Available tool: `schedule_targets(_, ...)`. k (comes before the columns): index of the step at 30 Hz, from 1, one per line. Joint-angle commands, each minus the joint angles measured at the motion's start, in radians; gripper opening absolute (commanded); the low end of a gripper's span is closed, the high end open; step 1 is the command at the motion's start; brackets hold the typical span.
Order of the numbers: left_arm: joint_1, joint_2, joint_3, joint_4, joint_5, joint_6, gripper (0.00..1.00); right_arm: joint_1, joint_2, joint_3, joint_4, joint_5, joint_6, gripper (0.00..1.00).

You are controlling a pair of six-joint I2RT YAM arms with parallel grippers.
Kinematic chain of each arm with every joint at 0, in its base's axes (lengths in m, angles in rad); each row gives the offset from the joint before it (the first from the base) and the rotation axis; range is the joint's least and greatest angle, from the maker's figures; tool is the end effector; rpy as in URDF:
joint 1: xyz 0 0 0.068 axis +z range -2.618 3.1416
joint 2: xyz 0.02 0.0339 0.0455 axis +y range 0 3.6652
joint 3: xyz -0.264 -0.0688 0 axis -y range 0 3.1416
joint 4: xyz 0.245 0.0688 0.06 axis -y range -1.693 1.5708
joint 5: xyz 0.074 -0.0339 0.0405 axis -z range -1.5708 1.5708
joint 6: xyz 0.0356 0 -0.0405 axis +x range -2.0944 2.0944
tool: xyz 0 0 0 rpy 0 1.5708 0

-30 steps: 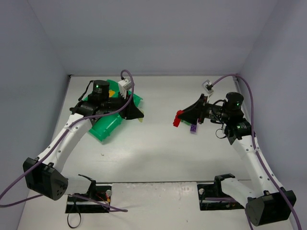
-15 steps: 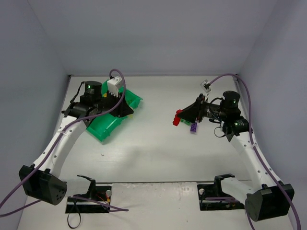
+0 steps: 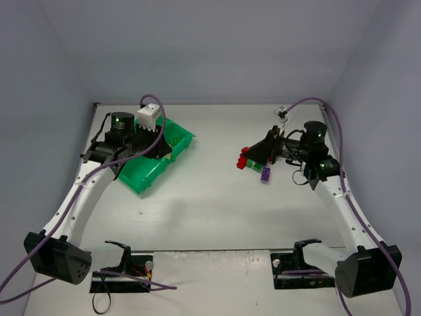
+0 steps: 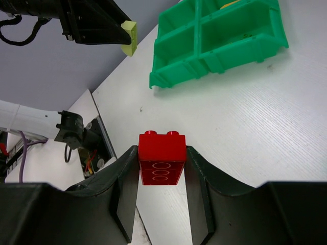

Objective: Sort the legos into containers by color

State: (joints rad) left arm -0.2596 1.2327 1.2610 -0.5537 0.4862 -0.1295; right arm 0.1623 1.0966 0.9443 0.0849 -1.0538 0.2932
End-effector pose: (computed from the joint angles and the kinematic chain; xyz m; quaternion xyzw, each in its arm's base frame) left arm 0.2537 -0.0846 0.3766 0.1746 0.8314 -0.2983 0.4351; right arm 0.2339 0.0697 0.3643 -0.3014 0.6526 0.4911 0.4921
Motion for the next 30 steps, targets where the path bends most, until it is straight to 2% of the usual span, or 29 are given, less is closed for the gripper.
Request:
schedule_targets(1,0.010,-0.039,0.052,0.015,-0.066,0.019,0.00,-0.009,0.006,0.053,0.047,0.000,-0.003,0.00)
schedule_targets(30,0.037,-0.018,0.061,0.018,-0.273,0.018,0.00,-0.007,0.019,0.060,0.027,0.055,-0.009,0.00)
